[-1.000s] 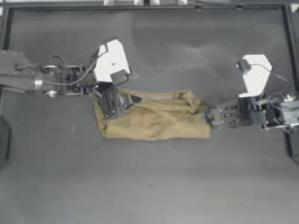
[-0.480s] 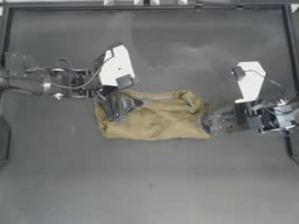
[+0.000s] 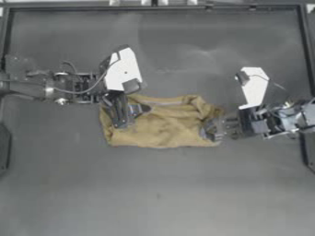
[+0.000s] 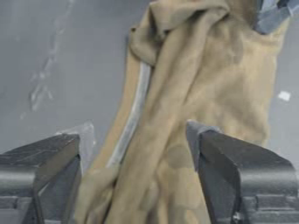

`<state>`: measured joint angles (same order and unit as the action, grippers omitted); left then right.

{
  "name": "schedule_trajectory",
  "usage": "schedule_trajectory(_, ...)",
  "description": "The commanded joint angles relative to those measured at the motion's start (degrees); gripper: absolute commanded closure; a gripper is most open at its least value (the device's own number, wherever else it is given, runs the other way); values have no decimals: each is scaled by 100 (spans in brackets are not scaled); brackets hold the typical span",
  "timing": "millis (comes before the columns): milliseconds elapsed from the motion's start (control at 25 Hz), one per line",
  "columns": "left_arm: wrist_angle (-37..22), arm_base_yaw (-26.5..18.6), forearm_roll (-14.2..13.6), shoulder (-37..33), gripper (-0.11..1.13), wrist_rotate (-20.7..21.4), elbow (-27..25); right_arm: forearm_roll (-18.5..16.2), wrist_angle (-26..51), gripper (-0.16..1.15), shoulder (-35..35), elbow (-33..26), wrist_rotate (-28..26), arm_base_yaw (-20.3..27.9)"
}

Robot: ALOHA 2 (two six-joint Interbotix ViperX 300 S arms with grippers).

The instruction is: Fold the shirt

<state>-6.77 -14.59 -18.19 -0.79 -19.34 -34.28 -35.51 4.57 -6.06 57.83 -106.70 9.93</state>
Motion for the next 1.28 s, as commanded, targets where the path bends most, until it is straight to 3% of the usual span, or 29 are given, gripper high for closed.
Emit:
schedule_trajectory(40,18,0,-9,-88,8,9,53,-62,18,1,-18,-9,-9,44)
schedule_trajectory(120,18,9,-9,-79,8,0,53,-62,62,17,0,9,9,44)
schedule_trajectory(160,9,0,-9,-62,8,0,53,-88,79,32,9,9,9,35)
schedule_trajectory(320,18,18,-9,-26,8,0,62,-264,88,115,35,-62,18,35)
schedule_trajectory(360,18,18,-9,-26,8,0,62,-308,105,113,35,-97,44,35)
schedule_trajectory(480,44,18,-18,0,8,0,79,-378,281,87,35,-211,70,-62)
schedule_trajectory(520,44,18,-9,26,8,0,88,-378,360,85,26,-264,88,-97)
schedule_trajectory(680,176,79,-9,167,8,0,141,-378,729,95,-26,-448,114,-229)
schedule_trajectory(1000,694,255,-9,659,8,123,308,-308,1151,94,-387,-571,114,-422)
schedule_trajectory(1280,773,299,-18,1081,8,149,475,-185,1600,94,-650,-773,158,-554)
